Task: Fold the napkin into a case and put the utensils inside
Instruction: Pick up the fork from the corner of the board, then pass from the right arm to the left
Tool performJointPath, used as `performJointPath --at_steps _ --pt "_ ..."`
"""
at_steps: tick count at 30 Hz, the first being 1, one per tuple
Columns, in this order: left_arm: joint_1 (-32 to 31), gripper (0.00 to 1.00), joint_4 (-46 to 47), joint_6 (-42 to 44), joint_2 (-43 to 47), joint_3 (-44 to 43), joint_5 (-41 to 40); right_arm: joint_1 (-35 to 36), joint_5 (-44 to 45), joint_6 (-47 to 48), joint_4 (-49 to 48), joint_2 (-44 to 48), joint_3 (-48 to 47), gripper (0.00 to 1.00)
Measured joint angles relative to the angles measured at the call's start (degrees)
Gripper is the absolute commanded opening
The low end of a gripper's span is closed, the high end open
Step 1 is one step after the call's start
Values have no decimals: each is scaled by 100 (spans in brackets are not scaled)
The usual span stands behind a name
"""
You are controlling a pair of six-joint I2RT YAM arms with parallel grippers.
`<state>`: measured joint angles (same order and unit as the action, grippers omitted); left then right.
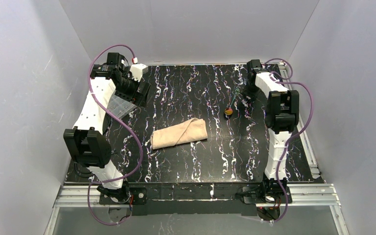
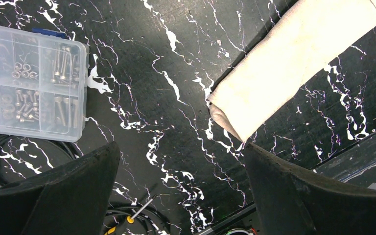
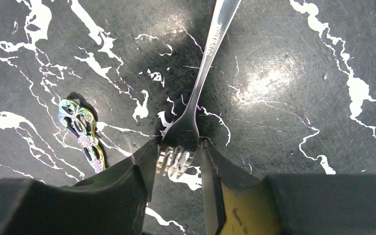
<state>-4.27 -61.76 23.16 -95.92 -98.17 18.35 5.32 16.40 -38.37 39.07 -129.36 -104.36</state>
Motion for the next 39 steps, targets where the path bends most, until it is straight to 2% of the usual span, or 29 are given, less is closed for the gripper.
performJointPath --at_steps 6,12,18,23,30,35,39 --pt "0 96 0 20 0 0 -2 2 0 -72 -142 114 201 19" --pt "4 96 0 26 0 0 -2 59 -96 -87 -581 691 1147 1" --pt "4 96 -4 24 0 0 31 186 -164 -2 -662 1434 2149 1" --pt "4 96 -35 39 0 0 205 264 -192 219 -614 2109 2594 1" --pt "4 98 -13 505 240 343 1325 463 -745 647 -404 3145 2616 1" --pt "-120 98 407 1561 780 796 1996 997 -1797 957 144 3517 2426 1" --pt "-610 98 1357 2983 1661 1893 1908 1768 -2643 984 433 3755 2391 1"
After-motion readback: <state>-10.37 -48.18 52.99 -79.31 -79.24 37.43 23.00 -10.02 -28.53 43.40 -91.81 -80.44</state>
